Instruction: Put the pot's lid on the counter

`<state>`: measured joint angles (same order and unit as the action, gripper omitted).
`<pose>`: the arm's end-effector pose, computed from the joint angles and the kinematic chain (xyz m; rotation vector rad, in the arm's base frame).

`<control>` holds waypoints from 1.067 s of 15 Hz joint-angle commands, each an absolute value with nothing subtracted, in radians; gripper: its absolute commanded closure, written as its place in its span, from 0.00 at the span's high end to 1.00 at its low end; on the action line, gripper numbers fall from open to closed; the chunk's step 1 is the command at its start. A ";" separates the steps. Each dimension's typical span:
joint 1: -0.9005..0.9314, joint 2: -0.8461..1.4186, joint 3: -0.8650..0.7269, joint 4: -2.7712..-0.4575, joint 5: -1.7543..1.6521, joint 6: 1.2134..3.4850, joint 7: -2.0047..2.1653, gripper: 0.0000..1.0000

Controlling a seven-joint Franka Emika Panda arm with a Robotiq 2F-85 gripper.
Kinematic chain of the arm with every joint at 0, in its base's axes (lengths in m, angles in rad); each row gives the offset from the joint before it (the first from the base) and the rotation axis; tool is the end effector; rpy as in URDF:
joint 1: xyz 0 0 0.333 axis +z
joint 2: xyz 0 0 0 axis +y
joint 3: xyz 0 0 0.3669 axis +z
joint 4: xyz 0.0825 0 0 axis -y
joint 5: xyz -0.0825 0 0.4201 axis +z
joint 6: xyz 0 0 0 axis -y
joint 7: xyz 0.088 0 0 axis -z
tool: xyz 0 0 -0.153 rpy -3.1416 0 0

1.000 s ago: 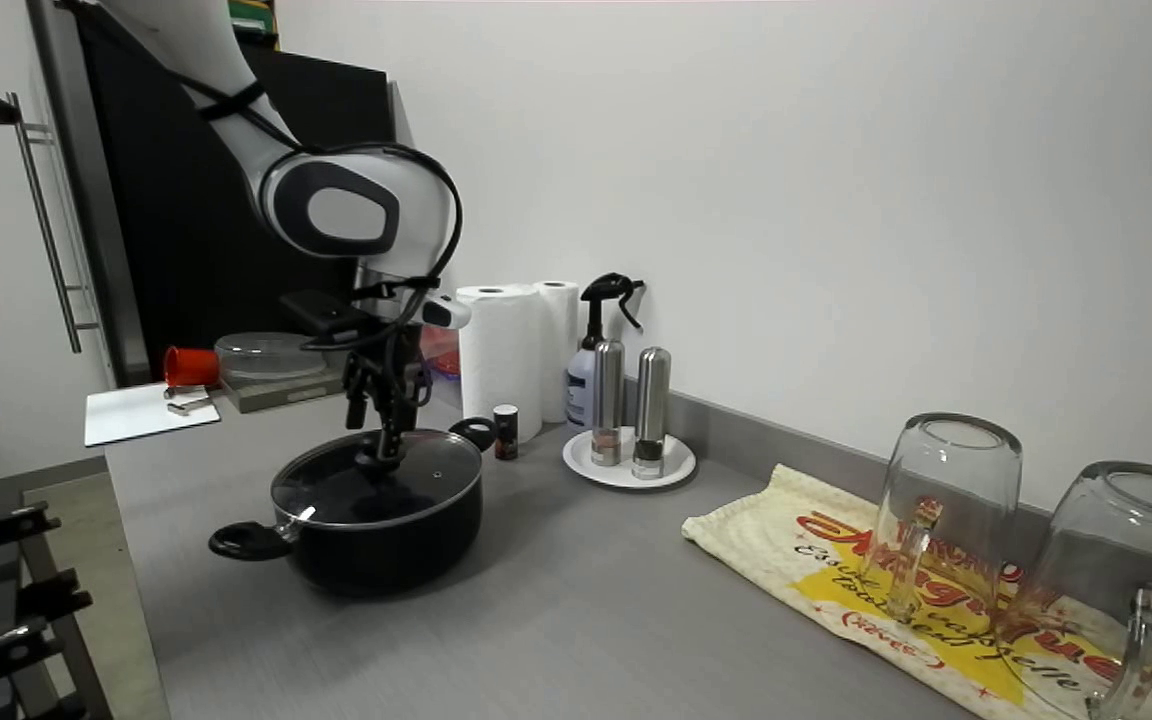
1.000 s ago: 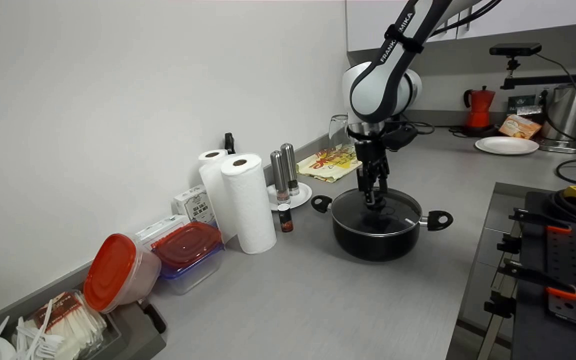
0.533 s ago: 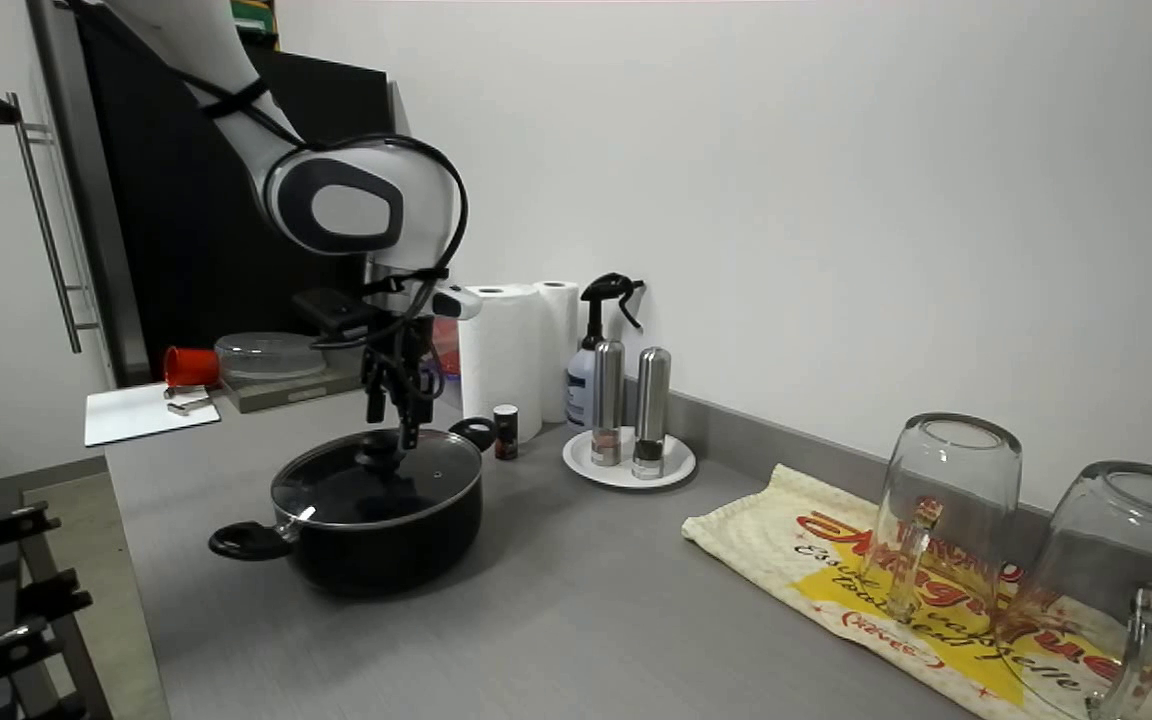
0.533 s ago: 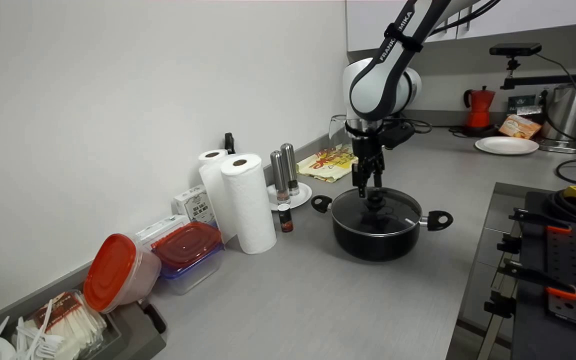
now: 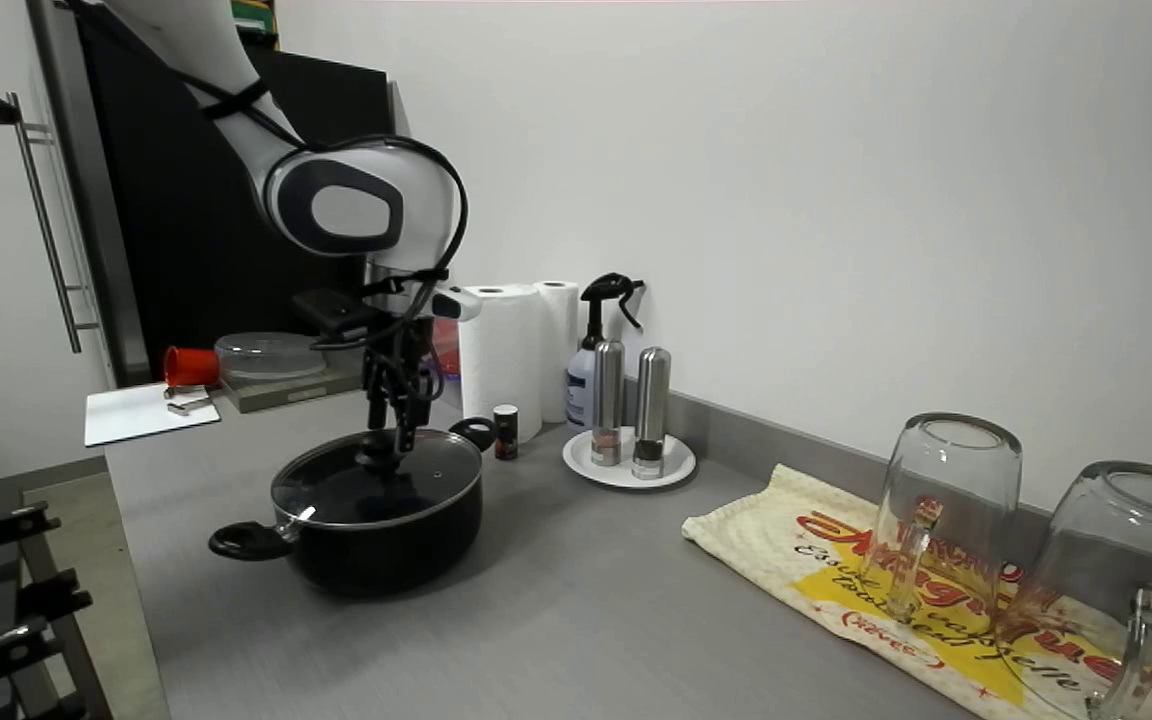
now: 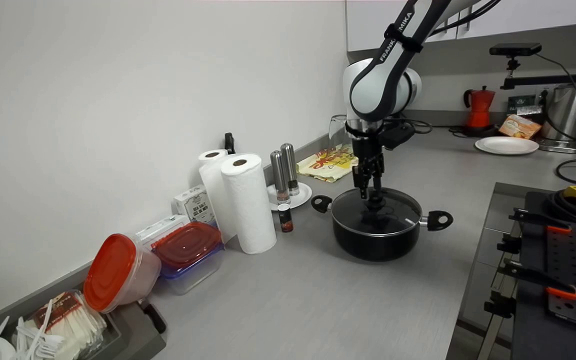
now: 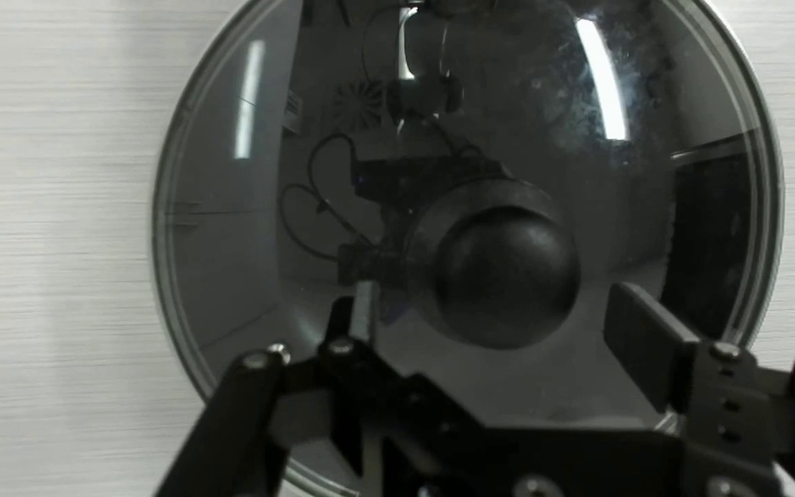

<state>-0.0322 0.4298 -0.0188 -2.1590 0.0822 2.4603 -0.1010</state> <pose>0.5858 -0.0280 0.1550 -3.0862 0.0247 0.1928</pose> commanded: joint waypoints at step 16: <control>-0.032 0.233 -0.038 -2.250 0.025 2.423 -0.066 0.24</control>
<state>-0.0399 0.3617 -0.0249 -2.1834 0.0690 2.4555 -0.1009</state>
